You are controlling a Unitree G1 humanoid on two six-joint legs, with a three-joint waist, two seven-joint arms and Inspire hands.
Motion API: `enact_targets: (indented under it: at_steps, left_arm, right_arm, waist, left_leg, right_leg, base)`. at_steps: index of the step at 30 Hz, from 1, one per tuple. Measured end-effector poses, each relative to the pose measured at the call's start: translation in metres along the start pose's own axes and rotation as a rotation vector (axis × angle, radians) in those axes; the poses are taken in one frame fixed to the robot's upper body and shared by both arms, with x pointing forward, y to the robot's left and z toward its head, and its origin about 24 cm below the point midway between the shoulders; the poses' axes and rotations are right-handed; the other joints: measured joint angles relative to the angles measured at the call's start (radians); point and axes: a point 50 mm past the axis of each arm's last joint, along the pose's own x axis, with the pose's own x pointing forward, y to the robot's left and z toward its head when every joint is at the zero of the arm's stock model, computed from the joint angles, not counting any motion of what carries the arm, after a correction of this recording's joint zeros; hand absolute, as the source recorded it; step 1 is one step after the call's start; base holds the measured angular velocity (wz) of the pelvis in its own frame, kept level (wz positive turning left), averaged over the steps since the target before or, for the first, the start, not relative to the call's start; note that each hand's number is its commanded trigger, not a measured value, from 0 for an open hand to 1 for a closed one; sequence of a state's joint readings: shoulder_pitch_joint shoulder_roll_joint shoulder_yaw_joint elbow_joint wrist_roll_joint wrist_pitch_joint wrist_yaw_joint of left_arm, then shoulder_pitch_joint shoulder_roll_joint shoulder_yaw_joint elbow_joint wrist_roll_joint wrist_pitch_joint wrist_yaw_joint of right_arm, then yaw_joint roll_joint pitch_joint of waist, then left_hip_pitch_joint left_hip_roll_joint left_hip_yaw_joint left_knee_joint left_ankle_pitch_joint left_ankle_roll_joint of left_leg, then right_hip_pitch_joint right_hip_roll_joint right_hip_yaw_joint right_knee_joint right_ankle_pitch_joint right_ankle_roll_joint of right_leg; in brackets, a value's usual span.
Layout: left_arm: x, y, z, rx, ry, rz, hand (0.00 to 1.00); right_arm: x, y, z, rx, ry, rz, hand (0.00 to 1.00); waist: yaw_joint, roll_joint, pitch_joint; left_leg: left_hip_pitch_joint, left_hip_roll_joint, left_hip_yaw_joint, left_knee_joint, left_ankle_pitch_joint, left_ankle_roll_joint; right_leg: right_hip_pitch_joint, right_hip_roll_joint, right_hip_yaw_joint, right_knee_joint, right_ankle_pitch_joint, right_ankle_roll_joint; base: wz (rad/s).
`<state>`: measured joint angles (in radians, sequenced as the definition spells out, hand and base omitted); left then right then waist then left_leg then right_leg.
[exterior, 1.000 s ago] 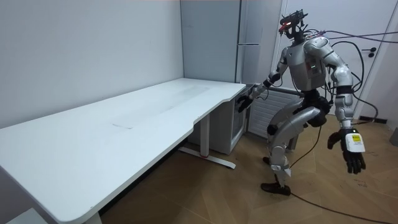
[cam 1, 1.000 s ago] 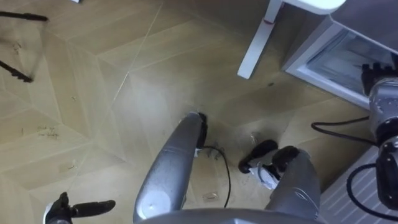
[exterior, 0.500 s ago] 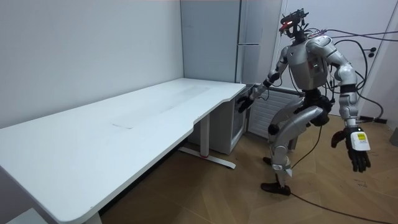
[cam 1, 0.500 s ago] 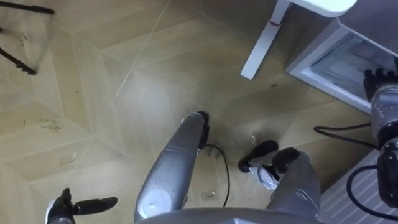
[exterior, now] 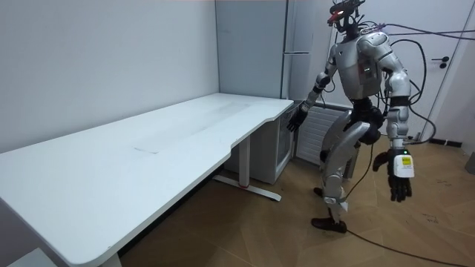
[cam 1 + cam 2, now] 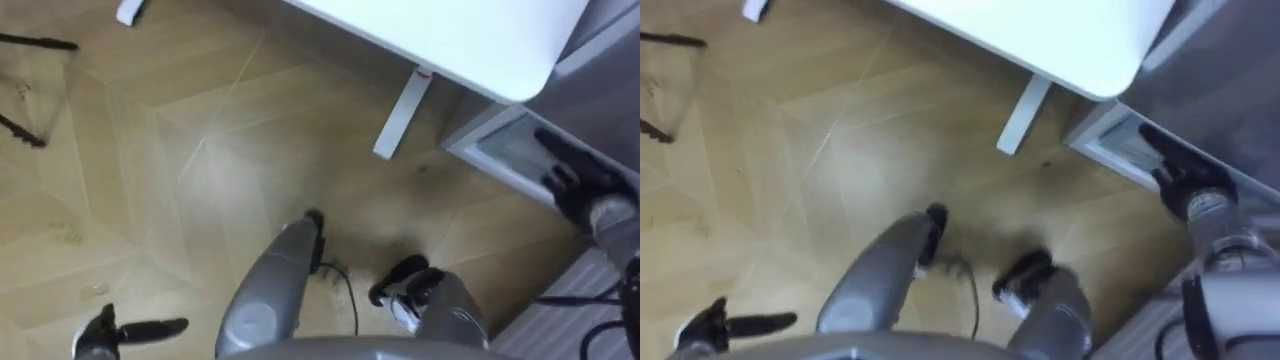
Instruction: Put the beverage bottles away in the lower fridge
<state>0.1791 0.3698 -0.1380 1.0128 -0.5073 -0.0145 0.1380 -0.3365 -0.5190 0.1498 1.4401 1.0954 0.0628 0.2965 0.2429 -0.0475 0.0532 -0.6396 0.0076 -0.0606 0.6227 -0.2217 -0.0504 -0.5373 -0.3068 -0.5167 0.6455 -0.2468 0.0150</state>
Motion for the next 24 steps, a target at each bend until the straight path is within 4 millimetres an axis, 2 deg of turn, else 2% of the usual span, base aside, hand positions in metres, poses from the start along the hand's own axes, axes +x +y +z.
enact_targets:
  at_steps: [1,2,4,5,6,8,11,12,13,15,19,21,24]
  left_arm:
    - [0.000,0.000,0.001,-0.003,-0.003,-0.001,0.00]
    - [0.000,0.000,0.000,-0.012,0.000,0.000,0.00]
    - [0.001,-0.002,-0.001,-0.013,0.009,0.000,0.00]
    - [0.001,-0.001,-0.003,-0.005,0.016,-0.001,0.00]
    - [0.001,-0.001,-0.004,-0.026,0.018,0.003,0.00]
    - [0.000,-0.004,-0.006,-0.049,0.023,0.000,0.00]
    - [-0.001,-0.007,-0.011,-0.061,0.034,-0.008,0.00]
    - [-0.002,-0.005,-0.014,-0.079,0.042,0.003,0.00]
    - [-0.002,-0.003,-0.016,-0.090,0.048,0.012,0.00]
    - [-0.003,0.008,-0.022,-0.129,0.067,0.055,0.00]
    - [-0.007,0.018,-0.033,-0.188,0.096,0.108,0.00]
    - [-0.012,0.030,-0.046,-0.240,0.120,0.163,0.00]
    - [-0.014,0.040,-0.049,-0.280,0.127,0.233,0.00]
  right_arm:
    - [-0.002,-0.005,-0.006,-0.030,0.028,-0.004,0.00]
    - [-0.005,-0.014,-0.017,-0.089,0.083,-0.013,0.00]
    - [-0.013,-0.032,-0.034,-0.176,0.167,-0.045,0.00]
    - [-0.017,-0.042,-0.046,-0.217,0.215,-0.063,0.00]
    - [-0.023,-0.050,-0.060,-0.243,0.265,-0.077,0.00]
    - [-0.031,-0.063,-0.075,-0.283,0.332,-0.085,0.00]
    - [-0.043,-0.081,-0.087,-0.283,0.384,-0.135,0.00]
    - [-0.047,-0.086,-0.089,-0.261,0.377,-0.155,0.00]
    - [-0.048,-0.088,-0.090,-0.257,0.375,-0.161,0.00]
    - [-0.049,-0.092,-0.086,-0.253,0.356,-0.194,0.00]
    - [-0.051,-0.097,-0.077,-0.248,0.284,-0.252,0.00]
    - [-0.046,-0.090,-0.055,-0.254,0.179,-0.265,0.00]
    - [-0.041,-0.078,-0.026,-0.245,0.034,-0.290,0.00]
  waist:
    - [-0.003,-0.004,-0.0025]
    - [-0.012,-0.015,-0.0095]
    - [-0.040,-0.022,-0.0146]
    - [-0.054,-0.029,-0.0221]
    - [-0.064,-0.045,-0.0326]
    - [-0.075,-0.055,-0.0349]
    - [-0.109,-0.069,-0.0441]
    - [-0.111,-0.079,-0.0404]
    - [-0.111,-0.083,-0.0413]
    - [-0.145,-0.101,-0.0434]
    - [-0.169,-0.114,-0.0441]
    - [-0.200,-0.119,-0.0468]
    - [-0.238,-0.122,-0.0485]
  left_leg:
    - [0.019,0.005,0.004,-0.007,-0.005,0.005]
    - [0.060,0.010,0.020,-0.025,-0.011,0.013]
    - [0.131,0.015,0.036,-0.051,-0.024,0.019]
    - [0.174,0.018,0.044,-0.070,-0.031,0.023]
    - [0.216,0.021,0.059,-0.098,-0.032,0.022]
    - [0.288,0.032,0.082,-0.135,-0.035,0.026]
    - [0.382,0.043,0.117,-0.183,-0.040,0.025]
    - [0.415,0.050,0.144,-0.198,-0.043,0.025]
    - [0.431,0.053,0.156,-0.205,-0.046,0.024]
    - [0.485,0.059,0.186,-0.228,-0.049,0.022]
    - [0.544,0.071,0.226,-0.233,-0.068,0.019]
    - [0.571,0.069,0.250,-0.234,-0.074,0.026]
    - [0.583,0.067,0.264,-0.230,-0.078,0.033]
  right_leg:
    - [0.018,0.010,0.006,-0.016,0.006,0.004]
    - [0.052,0.023,0.023,-0.045,0.015,0.015]
    - [0.120,0.038,0.033,-0.090,0.026,0.031]
    - [0.161,0.052,0.049,-0.122,0.032,0.041]
    - [0.193,0.059,0.062,-0.149,0.041,0.048]
    - [0.254,0.081,0.082,-0.201,0.059,0.055]
    - [0.332,0.104,0.106,-0.270,0.084,0.063]
    - [0.349,0.112,0.132,-0.279,0.090,0.064]
    - [0.359,0.118,0.143,-0.287,0.092,0.064]
    - [0.389,0.126,0.167,-0.299,0.097,0.065]
    - [0.425,0.136,0.193,-0.305,0.104,0.065]
    - [0.434,0.136,0.218,-0.301,0.106,0.069]
    - [0.439,0.135,0.240,-0.301,0.113,0.076]
  base:
    - [-0.34]
    - [-0.30]
    - [-0.27]
    - [-0.30]
    - [-0.27]
    - [-0.41]
    - [-0.41]
    - [-0.49]
    - [-0.59]
    - [-0.39]
    - [-0.32]
    - [-0.28]
    - [-0.16]
